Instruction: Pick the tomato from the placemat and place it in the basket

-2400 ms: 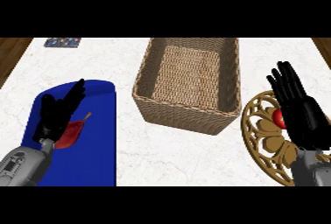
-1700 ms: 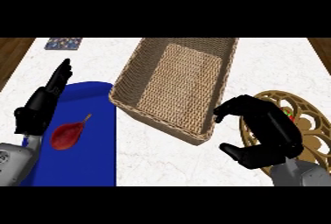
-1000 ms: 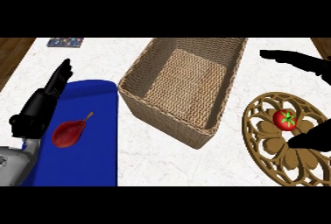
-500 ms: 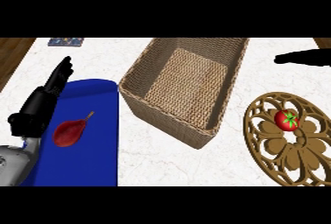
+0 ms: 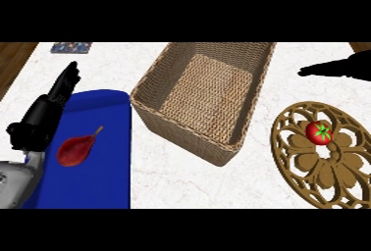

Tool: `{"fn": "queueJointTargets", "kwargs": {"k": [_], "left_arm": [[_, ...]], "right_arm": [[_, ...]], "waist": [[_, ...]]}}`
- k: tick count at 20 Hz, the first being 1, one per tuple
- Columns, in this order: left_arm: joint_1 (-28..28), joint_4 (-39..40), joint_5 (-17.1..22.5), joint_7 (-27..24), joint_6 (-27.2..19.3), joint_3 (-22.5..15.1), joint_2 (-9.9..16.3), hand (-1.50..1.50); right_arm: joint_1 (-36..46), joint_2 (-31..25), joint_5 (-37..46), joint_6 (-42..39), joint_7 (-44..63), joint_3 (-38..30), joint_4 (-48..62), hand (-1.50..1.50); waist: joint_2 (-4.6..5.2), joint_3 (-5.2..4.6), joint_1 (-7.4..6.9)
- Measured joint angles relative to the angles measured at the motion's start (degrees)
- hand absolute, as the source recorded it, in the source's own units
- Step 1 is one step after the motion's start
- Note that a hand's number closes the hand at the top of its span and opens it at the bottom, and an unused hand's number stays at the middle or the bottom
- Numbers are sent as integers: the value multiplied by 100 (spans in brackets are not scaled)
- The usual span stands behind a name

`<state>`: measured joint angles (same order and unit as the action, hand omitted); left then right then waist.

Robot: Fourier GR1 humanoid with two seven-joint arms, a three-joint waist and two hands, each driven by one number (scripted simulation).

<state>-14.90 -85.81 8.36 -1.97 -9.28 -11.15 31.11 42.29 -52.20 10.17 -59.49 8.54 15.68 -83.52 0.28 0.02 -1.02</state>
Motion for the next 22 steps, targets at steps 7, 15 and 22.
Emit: {"fn": "queueJointTargets", "kwargs": {"k": [7, 15, 22], "left_arm": [[91, -60, -214, 48, 67, 120, -152, 0], [168, -78, -350, 34, 259, 330, -303, 0], [183, -36, -482, 27, 465, 573, -420, 0]], "right_arm": [[-221, 234, 1217, 256, -787, 458, 349, -150], [-333, 456, 2441, 854, -1644, 908, 1150, -150], [-479, 700, 3182, 1473, -2270, 922, 1780, -150]], "waist": [[-8, 1, 19], [-10, 0, 31], [-14, 0, 50]]}}
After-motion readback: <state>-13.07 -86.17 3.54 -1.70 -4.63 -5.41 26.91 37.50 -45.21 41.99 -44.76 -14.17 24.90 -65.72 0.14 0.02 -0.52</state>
